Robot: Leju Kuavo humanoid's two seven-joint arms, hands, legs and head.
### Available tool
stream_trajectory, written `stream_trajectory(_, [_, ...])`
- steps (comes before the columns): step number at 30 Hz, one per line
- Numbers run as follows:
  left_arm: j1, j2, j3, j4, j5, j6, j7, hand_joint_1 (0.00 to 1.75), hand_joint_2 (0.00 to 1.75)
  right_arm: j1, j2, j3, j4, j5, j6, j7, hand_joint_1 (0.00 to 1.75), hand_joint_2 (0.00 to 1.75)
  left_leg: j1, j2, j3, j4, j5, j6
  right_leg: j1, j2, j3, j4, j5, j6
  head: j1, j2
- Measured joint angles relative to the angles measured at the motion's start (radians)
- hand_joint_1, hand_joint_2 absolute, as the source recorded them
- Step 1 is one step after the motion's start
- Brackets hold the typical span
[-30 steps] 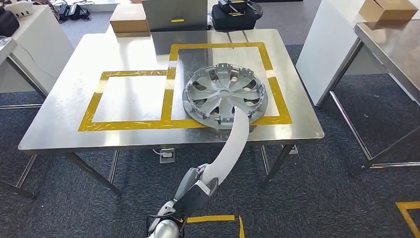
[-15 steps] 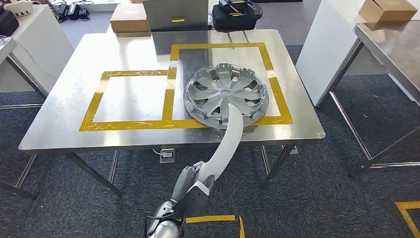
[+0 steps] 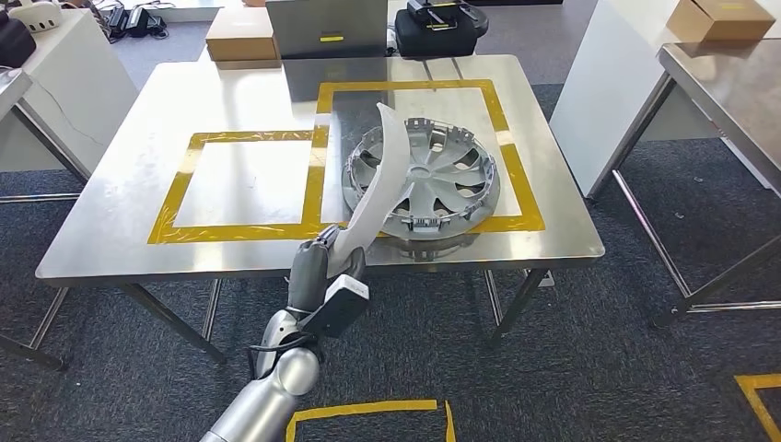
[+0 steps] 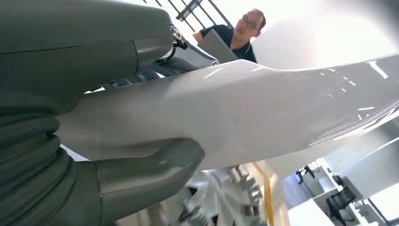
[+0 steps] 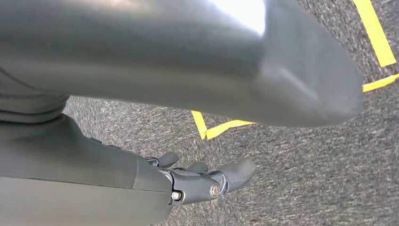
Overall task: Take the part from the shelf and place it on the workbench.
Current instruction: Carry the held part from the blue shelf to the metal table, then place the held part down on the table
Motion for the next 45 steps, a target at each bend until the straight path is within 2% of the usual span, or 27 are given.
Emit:
stream_trajectory(6, [-0.08, 0.013, 0.035, -0.025, -0.058, 0.019, 0.037, 1.75, 1.75, 0.0, 0.003, 0.015, 0.0, 0.014, 0.015, 0.002, 0.0, 0.0, 0.0, 0.0, 0.0, 0.0, 0.0, 0.0, 0.0, 0.0, 0.0, 0.0, 0.0, 0.0, 0.0, 0.0])
stream_trajectory(10, [-0.174, 0.017, 0.056, 0.009, -0.149, 0.072, 0.088, 1.75, 1.75, -0.001, 0.004, 0.023, 0.0, 0.025, 0.02, 0.003, 0.0, 0.0, 0.0, 0.0, 0.0, 0.0, 0.0, 0.0, 0.0, 0.0, 0.0, 0.0, 0.0, 0.0, 0.0, 0.0])
stream_trajectory(14, [-0.293, 0.022, 0.072, 0.128, -0.271, 0.138, 0.155, 1.75, 1.75, -0.002, 0.008, 0.038, 0.0, 0.047, 0.027, 0.012, 0.0, 0.0, 0.0, 0.0, 0.0, 0.0, 0.001, 0.0, 0.0, 0.0, 0.001, 0.0, 0.001, 0.0, 0.0, 0.0])
stream_trajectory(20, [-0.469, 0.029, 0.078, 0.387, -0.455, 0.262, 0.273, 1.75, 1.75, -0.003, 0.012, 0.049, 0.0, 0.055, 0.031, 0.02, 0.0, 0.0, 0.0, 0.0, 0.001, 0.0, 0.002, 0.0, 0.0, 0.0, 0.001, 0.0, 0.002, 0.0, 0.0, 0.0])
stream_trajectory(23, [-0.533, 0.035, 0.074, 0.487, -0.549, 0.276, 0.34, 1.75, 1.75, -0.003, 0.014, 0.05, 0.0, 0.054, 0.029, 0.02, 0.0, 0.0, 0.0, 0.0, 0.001, 0.0, 0.002, 0.0, 0.0, 0.001, 0.0, 0.0, 0.002, 0.0, 0.0, 0.0])
stream_trajectory(29, [-0.647, 0.059, 0.016, 0.653, -0.803, 0.205, 0.537, 1.75, 1.75, -0.001, 0.021, 0.05, 0.0, 0.031, 0.007, 0.022, 0.0, 0.0, 0.0, 0.0, 0.001, 0.0, 0.002, 0.0, 0.0, 0.002, 0.0, 0.0, 0.002, 0.0, 0.0, 0.0])
stream_trajectory(33, [-0.702, 0.085, -0.07, 0.718, -0.856, 0.107, 0.62, 1.75, 1.75, 0.0, 0.024, 0.049, 0.0, 0.018, -0.004, 0.021, 0.0, 0.0, 0.0, 0.001, 0.001, 0.0, 0.002, 0.0, 0.0, 0.002, 0.0, 0.0, 0.002, 0.0, 0.0, 0.0])
stream_trajectory(39, [-0.745, 0.145, -0.205, 0.78, -0.86, -0.007, 0.673, 1.75, 1.75, 0.003, 0.027, 0.042, 0.0, -0.007, -0.023, 0.022, 0.0, 0.0, 0.0, 0.001, 0.001, 0.0, 0.002, 0.0, 0.0, 0.003, 0.0, 0.0, 0.002, 0.0, 0.0, 0.0])
stream_trajectory(45, [-0.763, 0.205, -0.25, 0.813, -0.83, -0.049, 0.714, 1.75, 1.75, 0.01, 0.035, 0.034, 0.0, -0.018, -0.045, 0.038, 0.0, 0.0, 0.001, 0.001, 0.001, 0.0, 0.002, 0.0, 0.001, 0.003, 0.0, 0.0, 0.002, -0.001, 0.0, 0.0])
